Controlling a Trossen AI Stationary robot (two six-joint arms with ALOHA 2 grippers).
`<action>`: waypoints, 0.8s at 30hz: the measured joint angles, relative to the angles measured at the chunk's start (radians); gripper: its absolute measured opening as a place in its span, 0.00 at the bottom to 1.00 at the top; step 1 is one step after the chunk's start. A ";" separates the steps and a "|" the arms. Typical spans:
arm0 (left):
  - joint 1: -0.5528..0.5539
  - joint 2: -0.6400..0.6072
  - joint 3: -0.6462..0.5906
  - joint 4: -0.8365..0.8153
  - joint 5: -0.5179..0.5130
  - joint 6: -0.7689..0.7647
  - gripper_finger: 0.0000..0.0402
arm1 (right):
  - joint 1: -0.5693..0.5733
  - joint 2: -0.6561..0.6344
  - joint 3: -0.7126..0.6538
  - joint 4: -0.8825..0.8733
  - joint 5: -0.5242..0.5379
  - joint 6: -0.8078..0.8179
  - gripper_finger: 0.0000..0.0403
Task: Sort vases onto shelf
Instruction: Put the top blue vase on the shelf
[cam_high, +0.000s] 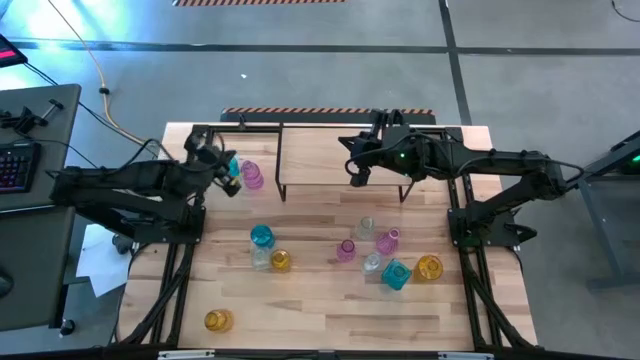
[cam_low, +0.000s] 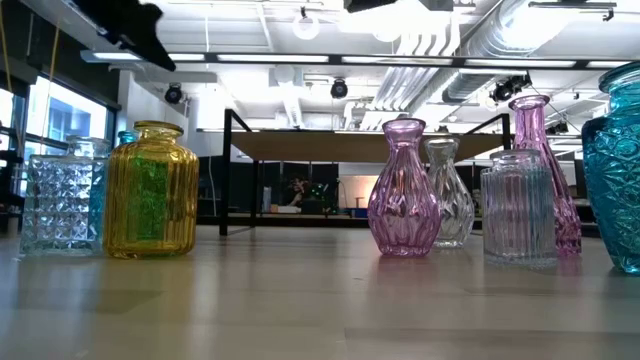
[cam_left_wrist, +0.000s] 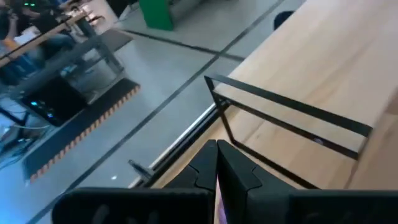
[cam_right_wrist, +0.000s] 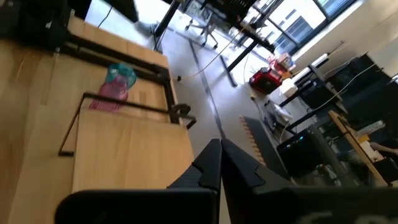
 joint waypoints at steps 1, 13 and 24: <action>0.034 0.016 0.014 -0.005 0.021 0.006 0.01 | 0.000 0.000 0.000 -0.010 0.000 0.007 0.00; 0.647 0.112 0.080 -0.094 0.413 0.187 0.01 | 0.000 -0.002 -0.001 -0.075 0.001 0.024 0.00; 0.934 0.210 0.080 -0.172 0.717 0.401 0.01 | 0.001 -0.047 -0.001 -0.185 -0.003 0.099 0.00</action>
